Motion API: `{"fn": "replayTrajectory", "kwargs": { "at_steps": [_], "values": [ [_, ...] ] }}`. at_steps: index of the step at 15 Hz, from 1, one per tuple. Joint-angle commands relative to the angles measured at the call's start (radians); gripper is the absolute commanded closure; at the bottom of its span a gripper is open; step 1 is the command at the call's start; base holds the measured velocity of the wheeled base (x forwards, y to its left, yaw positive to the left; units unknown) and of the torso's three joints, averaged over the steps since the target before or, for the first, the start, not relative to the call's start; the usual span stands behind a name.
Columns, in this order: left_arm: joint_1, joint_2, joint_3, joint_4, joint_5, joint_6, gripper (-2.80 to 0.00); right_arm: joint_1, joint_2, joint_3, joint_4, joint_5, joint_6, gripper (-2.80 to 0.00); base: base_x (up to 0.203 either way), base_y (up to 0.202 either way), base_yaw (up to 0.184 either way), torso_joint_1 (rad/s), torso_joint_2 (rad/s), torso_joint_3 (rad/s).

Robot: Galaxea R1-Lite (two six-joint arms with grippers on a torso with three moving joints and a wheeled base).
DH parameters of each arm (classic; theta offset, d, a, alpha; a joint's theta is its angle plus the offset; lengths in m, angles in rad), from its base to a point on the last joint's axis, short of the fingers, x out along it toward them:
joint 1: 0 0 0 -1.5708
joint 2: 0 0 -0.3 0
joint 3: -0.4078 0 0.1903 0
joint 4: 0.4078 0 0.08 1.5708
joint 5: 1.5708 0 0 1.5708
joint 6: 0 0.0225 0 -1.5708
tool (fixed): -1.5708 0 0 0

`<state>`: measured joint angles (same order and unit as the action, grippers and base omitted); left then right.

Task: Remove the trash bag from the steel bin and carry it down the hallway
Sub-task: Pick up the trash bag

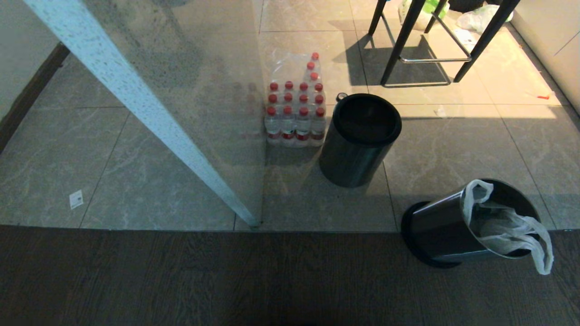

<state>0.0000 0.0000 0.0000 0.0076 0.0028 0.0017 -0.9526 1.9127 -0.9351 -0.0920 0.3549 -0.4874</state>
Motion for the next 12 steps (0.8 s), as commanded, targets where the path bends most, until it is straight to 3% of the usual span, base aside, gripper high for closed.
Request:
{"fn": "replayTrajectory", "kwargs": {
  "at_steps": [1,4,12],
  "values": [
    [0.0,0.0,0.0,0.0,0.0,0.0,0.0,-0.006,0.062,-0.004,0.001,0.012,-0.07,-2.8,0.0,0.0,0.0,0.0,0.0,0.0],
    [0.0,0.0,0.0,0.0,0.0,0.0,0.0,-0.005,0.1,0.011,0.003,0.087,-0.203,-2.8,0.0,0.0,0.0,0.0,0.0,0.0],
    [0.0,0.0,0.0,0.0,0.0,0.0,0.0,0.05,0.227,-0.028,-0.029,0.199,-0.22,-2.8,0.0,0.0,0.0,0.0,0.0,0.0]
  ]
}}
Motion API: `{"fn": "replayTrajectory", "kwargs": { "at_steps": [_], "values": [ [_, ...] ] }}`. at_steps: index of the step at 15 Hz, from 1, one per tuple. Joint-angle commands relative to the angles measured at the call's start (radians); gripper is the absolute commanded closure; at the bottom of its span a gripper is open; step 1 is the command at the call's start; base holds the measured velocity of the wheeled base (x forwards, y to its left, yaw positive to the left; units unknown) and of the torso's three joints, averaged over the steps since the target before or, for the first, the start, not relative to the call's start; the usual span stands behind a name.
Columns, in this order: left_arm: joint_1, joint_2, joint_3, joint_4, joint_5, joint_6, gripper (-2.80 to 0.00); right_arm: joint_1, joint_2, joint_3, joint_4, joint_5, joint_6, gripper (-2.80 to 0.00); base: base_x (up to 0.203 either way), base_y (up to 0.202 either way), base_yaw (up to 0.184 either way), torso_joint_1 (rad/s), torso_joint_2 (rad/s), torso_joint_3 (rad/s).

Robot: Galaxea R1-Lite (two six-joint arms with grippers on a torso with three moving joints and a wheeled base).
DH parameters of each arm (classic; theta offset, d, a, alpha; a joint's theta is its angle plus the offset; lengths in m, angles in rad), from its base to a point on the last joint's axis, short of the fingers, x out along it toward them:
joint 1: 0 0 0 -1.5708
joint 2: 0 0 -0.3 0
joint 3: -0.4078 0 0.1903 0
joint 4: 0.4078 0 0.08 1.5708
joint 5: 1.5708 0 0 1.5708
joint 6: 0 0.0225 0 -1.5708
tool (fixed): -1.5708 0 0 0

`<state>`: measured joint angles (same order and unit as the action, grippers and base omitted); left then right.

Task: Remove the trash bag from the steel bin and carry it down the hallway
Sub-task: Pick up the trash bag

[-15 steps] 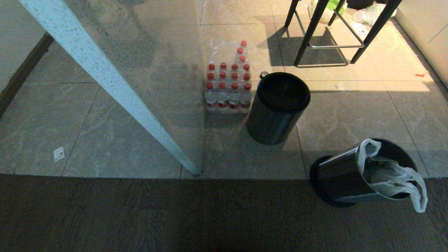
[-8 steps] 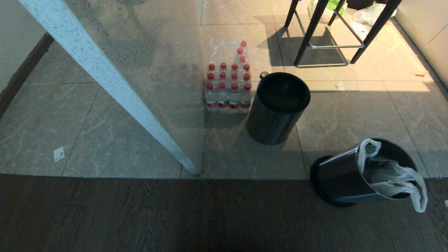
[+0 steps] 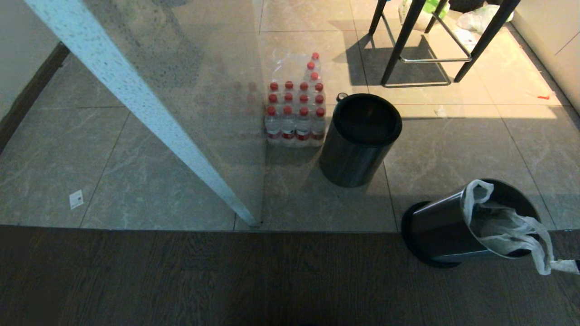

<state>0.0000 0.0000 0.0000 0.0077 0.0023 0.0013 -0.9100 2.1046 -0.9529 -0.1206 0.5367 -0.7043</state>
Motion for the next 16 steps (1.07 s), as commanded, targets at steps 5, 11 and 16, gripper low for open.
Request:
{"fn": "replayTrajectory", "kwargs": {
  "at_steps": [5,11,16],
  "values": [
    [0.0,0.0,0.0,0.0,0.001,0.0,0.0,0.029,0.104,-0.073,-0.016,0.17,-0.003,-2.8,0.0,0.0,0.0,0.0,0.0,0.0],
    [0.0,0.0,0.0,0.0,0.001,0.0,0.0,0.026,0.141,-0.153,-0.06,0.169,-0.006,-2.8,0.0,0.0,0.0,0.0,0.0,0.0],
    [0.0,0.0,0.0,0.0,0.001,0.0,0.0,0.028,0.178,-0.173,-0.127,0.165,-0.007,0.0,0.0,0.0,0.0,0.0,0.0,0.0]
  ]
}}
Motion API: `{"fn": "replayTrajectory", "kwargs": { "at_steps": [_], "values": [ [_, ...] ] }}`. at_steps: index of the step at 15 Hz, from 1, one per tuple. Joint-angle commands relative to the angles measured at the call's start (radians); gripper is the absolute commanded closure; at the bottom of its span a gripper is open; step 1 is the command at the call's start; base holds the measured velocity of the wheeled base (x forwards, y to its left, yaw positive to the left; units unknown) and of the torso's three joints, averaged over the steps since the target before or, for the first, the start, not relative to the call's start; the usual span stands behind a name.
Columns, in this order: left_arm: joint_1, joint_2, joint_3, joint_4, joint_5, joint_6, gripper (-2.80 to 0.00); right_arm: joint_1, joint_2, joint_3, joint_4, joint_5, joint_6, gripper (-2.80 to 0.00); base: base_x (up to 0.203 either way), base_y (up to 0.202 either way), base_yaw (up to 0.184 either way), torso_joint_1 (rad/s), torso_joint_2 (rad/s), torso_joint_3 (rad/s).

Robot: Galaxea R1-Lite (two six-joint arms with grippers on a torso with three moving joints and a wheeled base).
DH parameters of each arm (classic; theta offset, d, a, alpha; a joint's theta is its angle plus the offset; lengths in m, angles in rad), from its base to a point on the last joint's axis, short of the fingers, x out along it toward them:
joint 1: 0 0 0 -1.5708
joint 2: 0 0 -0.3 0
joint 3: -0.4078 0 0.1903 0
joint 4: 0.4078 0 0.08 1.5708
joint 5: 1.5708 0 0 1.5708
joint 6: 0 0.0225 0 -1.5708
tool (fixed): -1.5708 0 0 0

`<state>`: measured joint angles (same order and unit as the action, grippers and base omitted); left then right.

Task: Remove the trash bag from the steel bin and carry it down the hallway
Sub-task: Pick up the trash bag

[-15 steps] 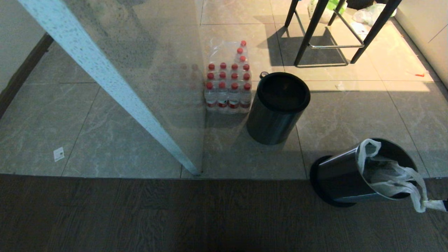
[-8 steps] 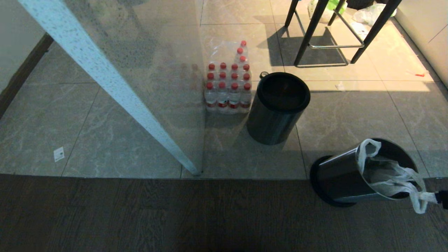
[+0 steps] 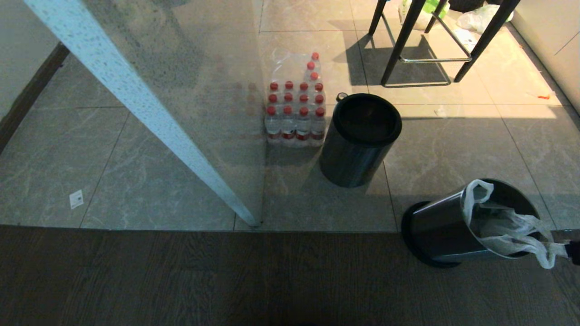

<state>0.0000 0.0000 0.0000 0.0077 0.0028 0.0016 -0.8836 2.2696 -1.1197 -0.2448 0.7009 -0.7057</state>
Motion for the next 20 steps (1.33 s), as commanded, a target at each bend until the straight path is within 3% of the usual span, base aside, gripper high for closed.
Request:
{"fn": "replayTrajectory", "kwargs": {
  "at_steps": [1,6,11,15,20],
  "values": [
    [0.0,0.0,0.0,0.0,0.0,0.0,0.0,0.001,0.005,-0.002,0.001,-0.007,-0.005,0.0,0.0,0.0,0.0,0.0,0.0,0.0],
    [0.0,0.0,0.0,0.0,0.0,0.0,0.0,0.002,-0.059,0.026,0.022,-0.009,0.01,0.0,0.0,0.0,0.0,0.0,0.0,0.0],
    [0.0,0.0,0.0,0.0,0.0,0.0,0.0,0.013,-0.243,0.03,0.204,-0.003,0.092,0.0,0.0,0.0,0.0,0.0,0.0,0.0],
    [0.0,0.0,0.0,0.0,0.0,0.0,0.0,0.146,-0.378,0.043,0.323,-0.003,0.263,0.0,0.0,0.0,0.0,0.0,0.0,0.0],
    [0.0,0.0,0.0,0.0,0.0,0.0,0.0,0.237,-0.309,0.032,0.229,-0.004,0.323,0.0,0.0,0.0,0.0,0.0,0.0,0.0]
  ]
}}
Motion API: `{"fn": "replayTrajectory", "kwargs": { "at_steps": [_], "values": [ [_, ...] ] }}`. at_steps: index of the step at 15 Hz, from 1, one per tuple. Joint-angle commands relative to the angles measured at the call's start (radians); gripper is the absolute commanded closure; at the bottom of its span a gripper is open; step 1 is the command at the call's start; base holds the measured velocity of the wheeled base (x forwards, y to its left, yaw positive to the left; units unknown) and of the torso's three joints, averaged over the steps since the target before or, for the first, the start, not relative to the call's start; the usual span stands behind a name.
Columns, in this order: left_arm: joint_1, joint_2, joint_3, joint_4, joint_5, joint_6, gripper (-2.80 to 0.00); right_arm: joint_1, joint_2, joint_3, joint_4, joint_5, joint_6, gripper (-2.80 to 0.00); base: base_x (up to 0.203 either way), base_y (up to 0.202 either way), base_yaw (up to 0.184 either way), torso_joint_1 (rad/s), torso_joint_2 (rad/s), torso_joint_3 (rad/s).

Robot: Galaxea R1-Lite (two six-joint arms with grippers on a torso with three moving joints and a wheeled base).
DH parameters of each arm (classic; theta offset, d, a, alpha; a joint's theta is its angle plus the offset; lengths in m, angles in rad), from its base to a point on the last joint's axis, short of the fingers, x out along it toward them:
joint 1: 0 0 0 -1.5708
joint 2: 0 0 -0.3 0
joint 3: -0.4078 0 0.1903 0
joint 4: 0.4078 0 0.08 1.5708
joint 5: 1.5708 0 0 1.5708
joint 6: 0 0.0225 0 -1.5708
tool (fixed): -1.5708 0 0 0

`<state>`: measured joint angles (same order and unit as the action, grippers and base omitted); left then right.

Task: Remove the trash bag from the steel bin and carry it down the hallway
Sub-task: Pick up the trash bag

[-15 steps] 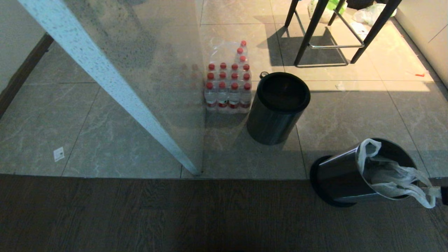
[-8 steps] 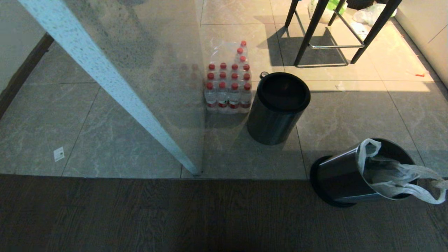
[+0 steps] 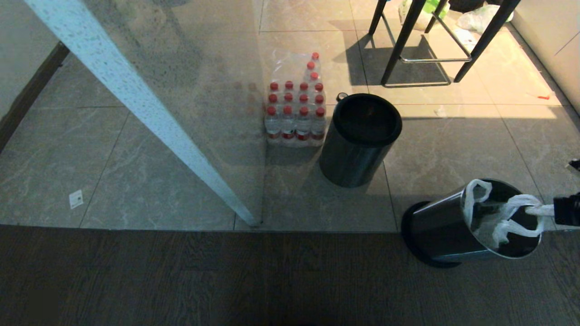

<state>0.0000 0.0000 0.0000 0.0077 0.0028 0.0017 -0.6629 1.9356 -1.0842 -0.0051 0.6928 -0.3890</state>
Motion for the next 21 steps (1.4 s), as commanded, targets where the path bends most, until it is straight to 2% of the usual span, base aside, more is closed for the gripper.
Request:
{"fn": "replayTrajectory", "kwargs": {
  "at_steps": [1,5,7,12,13,17,21],
  "values": [
    [0.0,0.0,0.0,0.0,0.0,0.0,0.0,0.021,0.052,-0.019,-0.023,0.003,0.023,0.0,0.0,0.0,0.0,0.0,0.0,0.0],
    [0.0,0.0,0.0,0.0,0.0,0.0,0.0,0.056,0.137,-0.089,-0.039,0.005,0.086,0.0,0.0,0.0,0.0,0.0,0.0,0.0],
    [0.0,0.0,0.0,0.0,0.0,0.0,0.0,0.085,0.15,-0.113,-0.042,0.007,0.182,0.0,0.0,0.0,0.0,0.0,0.0,0.0],
    [0.0,0.0,0.0,0.0,0.0,0.0,0.0,0.111,0.126,-0.117,-0.049,0.017,0.218,0.0,0.0,0.0,0.0,0.0,0.0,0.0],
    [0.0,0.0,0.0,0.0,0.0,0.0,0.0,0.111,0.119,-0.12,-0.049,0.022,0.246,-2.8,0.0,0.0,0.0,0.0,0.0,0.0],
    [0.0,0.0,0.0,0.0,0.0,0.0,0.0,0.109,0.112,-0.12,-0.044,0.036,0.274,-2.8,0.0,0.0,0.0,0.0,0.0,0.0],
    [0.0,0.0,0.0,0.0,0.0,0.0,0.0,0.121,0.116,-0.13,-0.04,0.039,0.355,-2.8,0.0,0.0,0.0,0.0,0.0,0.0]
  ]
}}
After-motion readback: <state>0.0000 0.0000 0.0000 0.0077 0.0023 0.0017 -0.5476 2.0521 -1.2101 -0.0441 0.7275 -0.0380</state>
